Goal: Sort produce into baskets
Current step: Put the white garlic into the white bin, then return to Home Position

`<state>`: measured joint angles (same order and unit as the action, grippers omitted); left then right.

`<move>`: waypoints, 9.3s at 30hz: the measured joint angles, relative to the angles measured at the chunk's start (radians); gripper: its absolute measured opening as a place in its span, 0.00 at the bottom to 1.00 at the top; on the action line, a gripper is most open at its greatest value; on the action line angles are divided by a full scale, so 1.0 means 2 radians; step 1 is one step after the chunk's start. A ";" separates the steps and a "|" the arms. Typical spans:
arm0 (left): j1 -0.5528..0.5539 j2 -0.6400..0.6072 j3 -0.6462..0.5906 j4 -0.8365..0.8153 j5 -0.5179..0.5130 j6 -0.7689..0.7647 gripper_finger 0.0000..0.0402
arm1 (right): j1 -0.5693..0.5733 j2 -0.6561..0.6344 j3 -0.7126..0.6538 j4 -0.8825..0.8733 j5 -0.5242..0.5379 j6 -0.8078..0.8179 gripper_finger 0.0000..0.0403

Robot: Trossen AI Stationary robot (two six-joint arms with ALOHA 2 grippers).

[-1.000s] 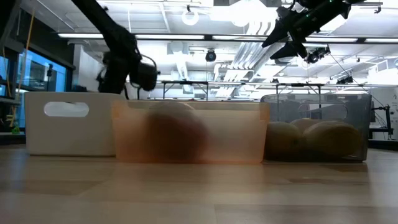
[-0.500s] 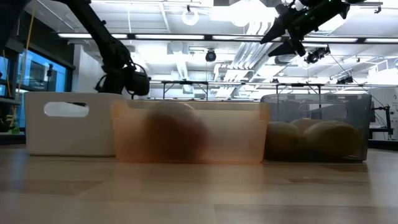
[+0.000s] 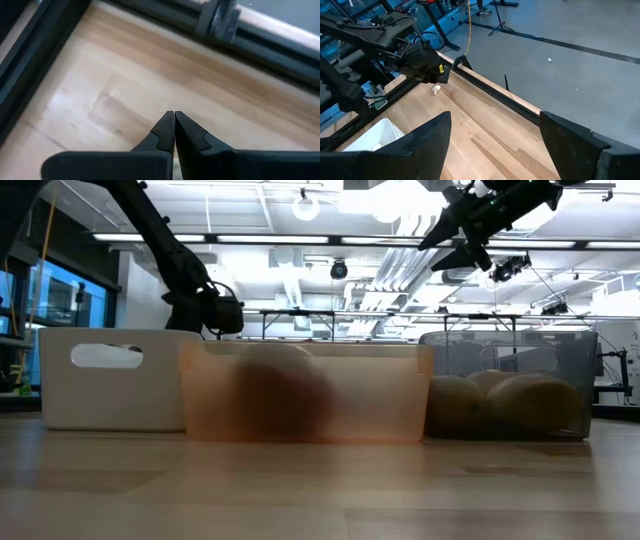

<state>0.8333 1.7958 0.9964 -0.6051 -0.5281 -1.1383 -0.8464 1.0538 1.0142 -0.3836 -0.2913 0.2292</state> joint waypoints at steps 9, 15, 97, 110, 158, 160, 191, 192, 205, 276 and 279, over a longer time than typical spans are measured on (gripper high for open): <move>-0.034 0.000 -0.001 -0.012 0.013 -0.009 0.00 | 0.000 0.000 0.000 0.000 0.000 0.005 0.72; -0.061 0.000 0.000 -0.022 0.036 -0.012 0.00 | 0.000 0.000 0.000 0.000 0.000 -0.009 0.72; -0.092 -0.057 -0.044 -0.019 0.213 0.461 0.63 | 0.188 0.000 0.000 -0.058 0.142 0.183 0.72; -0.096 -0.055 -0.036 -0.035 0.186 0.439 0.11 | 0.188 0.000 0.000 -0.089 0.142 0.155 0.72; -0.422 -0.485 -0.119 0.088 0.057 0.297 0.09 | 0.216 0.000 0.000 -0.172 0.018 0.082 0.67; -0.420 -0.517 -0.165 0.137 0.063 0.295 0.03 | 0.229 0.000 0.000 -0.186 0.037 0.092 0.57; -0.417 -0.818 -0.492 0.381 0.073 0.297 0.00 | 0.304 -0.089 -0.027 -0.255 0.089 0.202 0.00; -0.417 -0.820 -0.492 0.381 0.079 0.296 0.00 | 0.304 -0.101 -0.037 -0.255 0.089 0.208 0.00; -0.417 -0.821 -0.492 0.376 0.145 0.274 0.00 | 0.354 -0.308 -0.272 0.028 0.087 0.262 0.00; -0.417 -0.821 -0.492 0.368 0.145 0.274 0.00 | 0.476 -0.520 -0.501 0.197 0.148 -0.036 0.00; -0.417 -0.821 -0.492 0.368 0.145 0.274 0.00 | 0.476 -0.520 -0.501 0.197 0.148 -0.036 0.00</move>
<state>-0.0006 0.1535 0.0128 0.1314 -0.2380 -0.5911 0.1047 0.0135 0.0113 0.0101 0.0051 0.1570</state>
